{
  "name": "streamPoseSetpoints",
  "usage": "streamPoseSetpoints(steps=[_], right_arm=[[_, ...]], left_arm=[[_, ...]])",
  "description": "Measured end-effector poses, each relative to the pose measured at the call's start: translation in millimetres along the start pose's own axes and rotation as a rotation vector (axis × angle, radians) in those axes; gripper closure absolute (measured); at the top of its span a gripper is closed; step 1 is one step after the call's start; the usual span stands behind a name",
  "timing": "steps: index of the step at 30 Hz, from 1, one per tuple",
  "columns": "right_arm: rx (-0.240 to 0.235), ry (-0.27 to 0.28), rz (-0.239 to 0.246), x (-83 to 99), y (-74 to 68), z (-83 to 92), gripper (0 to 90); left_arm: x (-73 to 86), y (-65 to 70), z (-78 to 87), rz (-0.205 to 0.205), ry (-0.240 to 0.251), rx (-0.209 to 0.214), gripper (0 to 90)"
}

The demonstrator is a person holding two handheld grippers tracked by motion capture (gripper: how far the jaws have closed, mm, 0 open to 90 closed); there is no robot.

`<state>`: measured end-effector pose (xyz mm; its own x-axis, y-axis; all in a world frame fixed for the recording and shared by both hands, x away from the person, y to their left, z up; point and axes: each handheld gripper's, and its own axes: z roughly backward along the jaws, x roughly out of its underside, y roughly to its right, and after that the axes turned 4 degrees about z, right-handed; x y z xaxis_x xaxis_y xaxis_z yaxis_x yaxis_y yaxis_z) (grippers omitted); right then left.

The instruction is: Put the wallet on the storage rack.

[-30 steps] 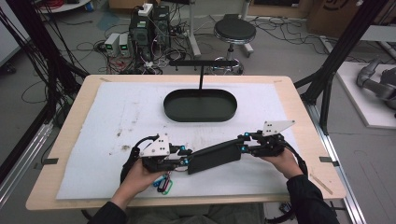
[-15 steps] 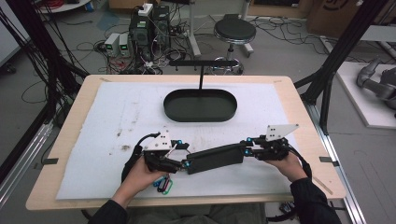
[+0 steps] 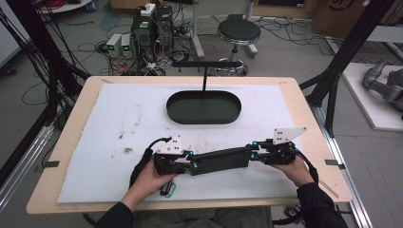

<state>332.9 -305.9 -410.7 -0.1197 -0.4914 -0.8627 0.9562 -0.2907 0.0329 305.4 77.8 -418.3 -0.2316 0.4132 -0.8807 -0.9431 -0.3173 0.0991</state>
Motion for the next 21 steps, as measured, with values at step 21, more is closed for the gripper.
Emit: streamPoseSetpoints(steps=[21], right_arm=[[-0.070,0.155,-0.012,-22.1,-14.7,1.0,42.9]], left_arm=[[-24.3,-2.7,36.0,-0.117,0.085,0.096,74.4]])
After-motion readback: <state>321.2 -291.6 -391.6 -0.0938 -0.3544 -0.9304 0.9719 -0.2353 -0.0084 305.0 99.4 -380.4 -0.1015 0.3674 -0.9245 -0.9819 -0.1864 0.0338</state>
